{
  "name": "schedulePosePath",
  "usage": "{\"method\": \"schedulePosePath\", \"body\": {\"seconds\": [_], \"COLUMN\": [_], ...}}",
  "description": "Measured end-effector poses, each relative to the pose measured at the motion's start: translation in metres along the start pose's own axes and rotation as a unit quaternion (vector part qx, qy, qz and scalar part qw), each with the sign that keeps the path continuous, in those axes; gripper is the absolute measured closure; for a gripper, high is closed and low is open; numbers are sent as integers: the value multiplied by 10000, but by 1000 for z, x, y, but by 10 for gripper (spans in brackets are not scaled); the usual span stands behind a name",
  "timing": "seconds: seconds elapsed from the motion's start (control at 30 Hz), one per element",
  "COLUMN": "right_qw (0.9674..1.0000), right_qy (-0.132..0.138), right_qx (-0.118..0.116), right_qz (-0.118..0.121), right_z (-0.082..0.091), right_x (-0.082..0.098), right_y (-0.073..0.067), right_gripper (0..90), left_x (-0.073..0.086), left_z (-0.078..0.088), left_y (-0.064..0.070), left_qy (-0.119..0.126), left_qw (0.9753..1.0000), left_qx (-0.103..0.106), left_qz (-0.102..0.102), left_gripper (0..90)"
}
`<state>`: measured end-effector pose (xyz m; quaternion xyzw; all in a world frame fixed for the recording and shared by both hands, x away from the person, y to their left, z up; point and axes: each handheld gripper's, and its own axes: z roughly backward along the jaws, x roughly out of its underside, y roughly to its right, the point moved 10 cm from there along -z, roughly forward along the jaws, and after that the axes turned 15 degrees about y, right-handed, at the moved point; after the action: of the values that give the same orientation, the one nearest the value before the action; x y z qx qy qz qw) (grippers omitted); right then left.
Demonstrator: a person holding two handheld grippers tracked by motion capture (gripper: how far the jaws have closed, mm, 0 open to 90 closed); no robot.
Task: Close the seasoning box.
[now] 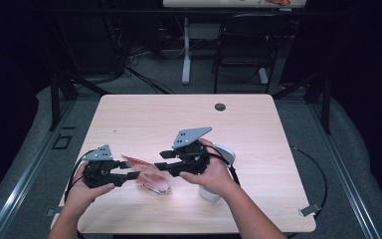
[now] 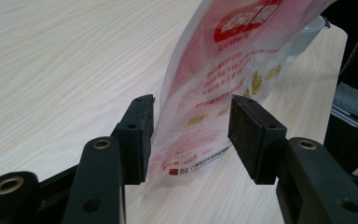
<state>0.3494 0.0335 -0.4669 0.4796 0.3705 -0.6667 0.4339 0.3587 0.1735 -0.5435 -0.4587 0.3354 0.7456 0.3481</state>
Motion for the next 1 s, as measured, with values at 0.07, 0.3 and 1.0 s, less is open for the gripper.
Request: {"method": "schedulePosePath", "body": {"seconds": [0.07,0.3,1.0], "right_qw": [10000,10000,9998], "right_qy": [12,35,175], "right_qx": [-4,-16,3], "right_qz": [33,76,12], "right_z": [-2,-7,-4], "right_x": [-1,-4,-9], "right_y": [-3,-7,-6], "right_gripper": [580,560,549], "left_x": [0,0,6], "left_z": [1,3,3], "left_y": [-2,-9,-21], "left_qy": [2,110,87], "left_qw": [10000,9997,9985], "left_qx": [-44,-221,-512], "left_qz": [-5,74,183], "left_gripper": [494,488,489]}}
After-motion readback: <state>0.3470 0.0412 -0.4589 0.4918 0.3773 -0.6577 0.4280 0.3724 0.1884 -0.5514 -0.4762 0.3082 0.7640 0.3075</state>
